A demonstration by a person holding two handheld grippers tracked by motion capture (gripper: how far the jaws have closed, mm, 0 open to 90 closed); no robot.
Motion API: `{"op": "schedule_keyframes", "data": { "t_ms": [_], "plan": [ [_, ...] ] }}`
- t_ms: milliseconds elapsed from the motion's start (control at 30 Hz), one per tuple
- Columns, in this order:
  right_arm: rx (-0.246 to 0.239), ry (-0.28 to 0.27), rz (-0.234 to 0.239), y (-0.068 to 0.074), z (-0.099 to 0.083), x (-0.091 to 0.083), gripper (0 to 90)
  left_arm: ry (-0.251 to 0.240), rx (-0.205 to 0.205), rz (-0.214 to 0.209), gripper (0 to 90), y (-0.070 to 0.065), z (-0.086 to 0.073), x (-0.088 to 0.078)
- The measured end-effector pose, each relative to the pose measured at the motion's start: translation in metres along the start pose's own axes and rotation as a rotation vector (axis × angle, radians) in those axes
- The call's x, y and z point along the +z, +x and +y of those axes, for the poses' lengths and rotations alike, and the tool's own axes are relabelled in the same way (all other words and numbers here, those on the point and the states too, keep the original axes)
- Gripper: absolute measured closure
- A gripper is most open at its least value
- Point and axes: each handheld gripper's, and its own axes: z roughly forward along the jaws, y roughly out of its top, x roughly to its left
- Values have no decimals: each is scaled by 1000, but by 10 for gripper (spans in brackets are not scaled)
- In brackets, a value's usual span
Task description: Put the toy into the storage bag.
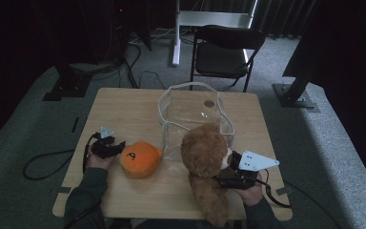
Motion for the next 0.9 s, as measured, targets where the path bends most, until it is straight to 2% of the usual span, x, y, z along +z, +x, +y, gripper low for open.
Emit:
{"op": "schedule_keyframes", "data": {
  "t_ms": [900],
  "plan": [
    [6,-108,-33,-5,24,-27,386,2,-3,1,433,0,0,0]
  ]
}}
